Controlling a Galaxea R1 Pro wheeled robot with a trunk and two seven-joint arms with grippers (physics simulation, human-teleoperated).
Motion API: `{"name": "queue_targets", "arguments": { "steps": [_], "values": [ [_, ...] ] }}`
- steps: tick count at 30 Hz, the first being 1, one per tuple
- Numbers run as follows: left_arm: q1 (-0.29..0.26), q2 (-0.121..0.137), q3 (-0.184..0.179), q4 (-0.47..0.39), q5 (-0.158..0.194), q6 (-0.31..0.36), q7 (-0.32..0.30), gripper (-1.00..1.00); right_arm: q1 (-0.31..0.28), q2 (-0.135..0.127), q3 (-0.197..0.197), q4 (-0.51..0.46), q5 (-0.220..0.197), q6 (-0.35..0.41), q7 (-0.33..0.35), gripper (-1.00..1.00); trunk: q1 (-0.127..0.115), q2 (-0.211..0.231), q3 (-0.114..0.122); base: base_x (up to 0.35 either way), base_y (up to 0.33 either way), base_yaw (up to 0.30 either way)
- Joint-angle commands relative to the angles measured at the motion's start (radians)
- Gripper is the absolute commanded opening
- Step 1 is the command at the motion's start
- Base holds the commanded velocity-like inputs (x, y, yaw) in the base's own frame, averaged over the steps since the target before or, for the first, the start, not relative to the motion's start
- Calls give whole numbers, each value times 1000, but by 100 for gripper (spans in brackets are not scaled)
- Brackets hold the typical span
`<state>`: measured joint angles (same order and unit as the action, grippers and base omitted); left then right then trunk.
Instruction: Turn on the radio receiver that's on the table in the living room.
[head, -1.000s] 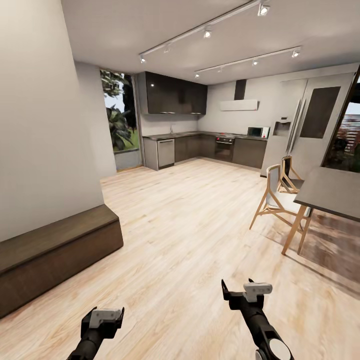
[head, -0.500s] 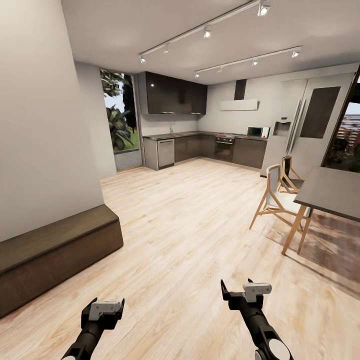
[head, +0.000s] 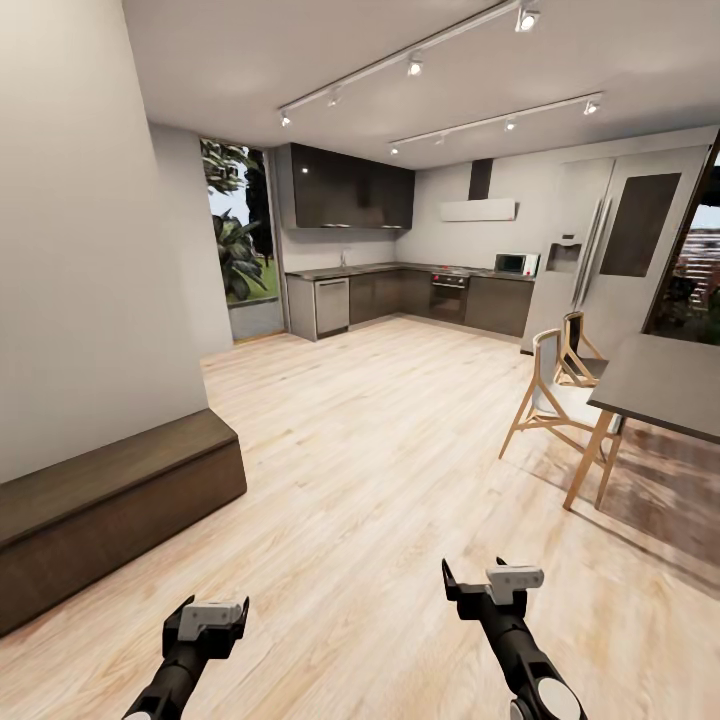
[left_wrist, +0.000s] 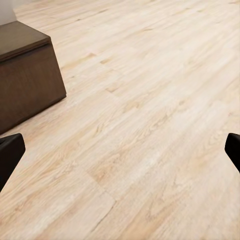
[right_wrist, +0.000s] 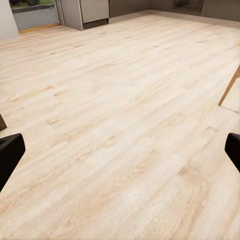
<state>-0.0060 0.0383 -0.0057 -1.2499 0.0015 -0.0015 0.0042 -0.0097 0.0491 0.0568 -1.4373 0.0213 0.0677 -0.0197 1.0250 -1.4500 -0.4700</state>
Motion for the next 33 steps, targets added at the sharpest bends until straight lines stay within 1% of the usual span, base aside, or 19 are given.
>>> {"name": "queue_targets", "arguments": {
  "steps": [1,14,18,23,33],
  "values": [
    [0,0,0,0,0,0,0,100,0,0,0,0,0,0,0,100,0,0,0,0,0,0],
    [0,0,0,1,0,0,0,100,0,0,0,0,-1,1,0,100,0,0,0,0,0,-1],
    [0,0,0,1,0,0,0,100,0,1,1,0,-1,1,1,100,0,0,0,0,0,-67],
    [0,0,0,1,0,0,0,100,0,1,1,0,-1,1,1,100,0,0,1,0,0,-176],
    [1,0,0,1,1,0,0,100,0,2,1,0,-1,1,0,100,0,0,5,0,0,-264]
  ]
}}
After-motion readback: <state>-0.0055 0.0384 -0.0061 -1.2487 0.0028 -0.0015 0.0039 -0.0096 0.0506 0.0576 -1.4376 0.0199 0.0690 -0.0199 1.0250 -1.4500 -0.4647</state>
